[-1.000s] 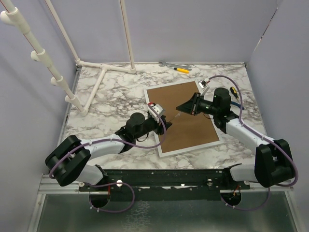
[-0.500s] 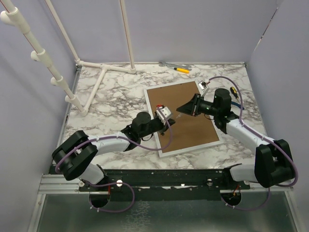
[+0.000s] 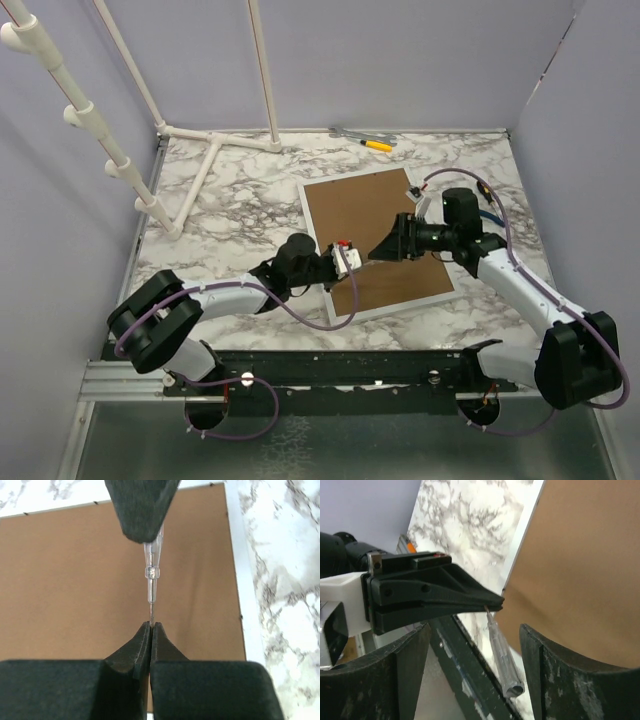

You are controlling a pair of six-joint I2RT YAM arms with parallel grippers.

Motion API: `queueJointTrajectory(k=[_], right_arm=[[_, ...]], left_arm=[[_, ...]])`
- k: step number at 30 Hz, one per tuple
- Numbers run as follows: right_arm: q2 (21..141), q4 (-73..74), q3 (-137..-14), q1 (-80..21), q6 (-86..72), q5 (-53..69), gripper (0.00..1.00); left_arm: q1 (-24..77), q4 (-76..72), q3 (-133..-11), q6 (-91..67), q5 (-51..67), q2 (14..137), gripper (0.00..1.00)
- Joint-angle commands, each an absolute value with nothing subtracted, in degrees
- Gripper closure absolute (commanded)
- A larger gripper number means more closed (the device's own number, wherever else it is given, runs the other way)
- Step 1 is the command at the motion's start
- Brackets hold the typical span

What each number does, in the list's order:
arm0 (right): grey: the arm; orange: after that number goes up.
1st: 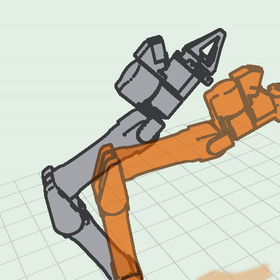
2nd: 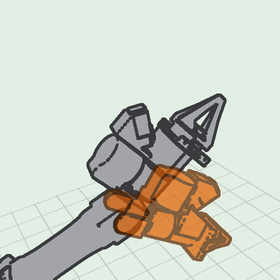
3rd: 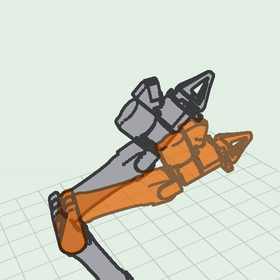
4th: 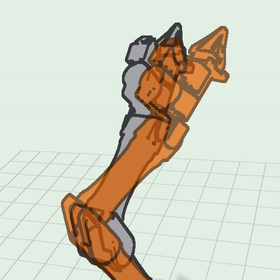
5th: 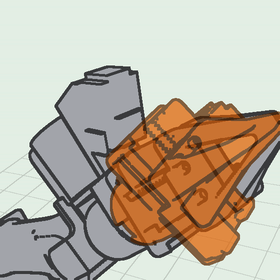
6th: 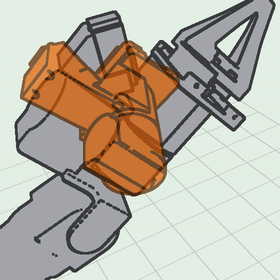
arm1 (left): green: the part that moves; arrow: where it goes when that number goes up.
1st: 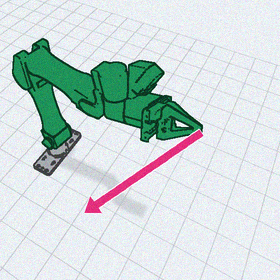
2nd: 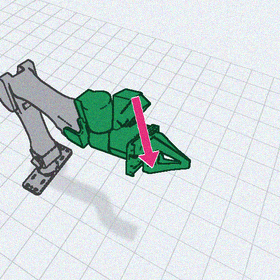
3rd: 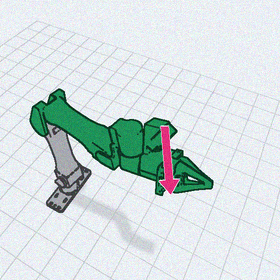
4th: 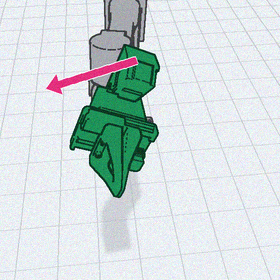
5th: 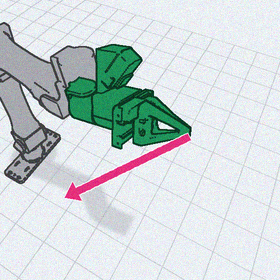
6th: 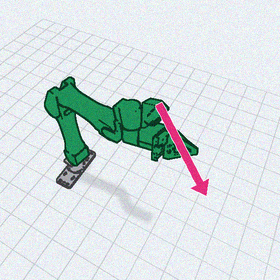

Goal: Take the photo out of the frame
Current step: Adjust the screwdriver.

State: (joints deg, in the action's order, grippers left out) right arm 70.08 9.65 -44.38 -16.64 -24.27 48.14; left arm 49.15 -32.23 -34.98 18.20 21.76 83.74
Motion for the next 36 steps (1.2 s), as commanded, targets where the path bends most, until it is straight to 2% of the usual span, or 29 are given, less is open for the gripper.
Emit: queueJointTrajectory(k=[1, 11, 16, 21, 29, 34, 36], right_arm=[[68.34, 20.63, -44.78, -16.7, -21.41, 51.85, 0.26], [67.15, 16.88, -38.39, -16.7, -25.49, 57.77, 0.38], [67.87, 15.52, -38.17, -16.7, -26.37, 57.98, 0.51], [68.61, 13.03, -37.5, -16.7, -27.9, 57.35, 0.53], [70.07, 9.31, -36.9, -16.7, -30.06, 56.62, 0.63], [70.9, 8.34, -36.62, -16.7, -30.41, 57.26, 0.64], [71.01, 8.45, -36.65, -16.7, -30.07, 57.46, 0.7]], left_arm=[[49.5, -29.44, -32.34, 25.59, 28.64, 81.61, 1.0], [50.18, -29.44, -30.37, 29.97, 30.02, 79.54, 1.0], [50.43, -29.44, -30.62, 29.82, 30.07, 79.78, 1.0], [50.41, -29.44, -30.84, 29.51, 29.8, 79.96, 1.0], [50.46, -29.44, -31.1, 29.19, 29.09, 80.0, 1.0], [50.45, -29.44, -31.2, 29.0, 28.86, 79.98, 1.0], [50.5, -29.45, -31.18, 29.03, 28.53, 80.05, 1.0]])
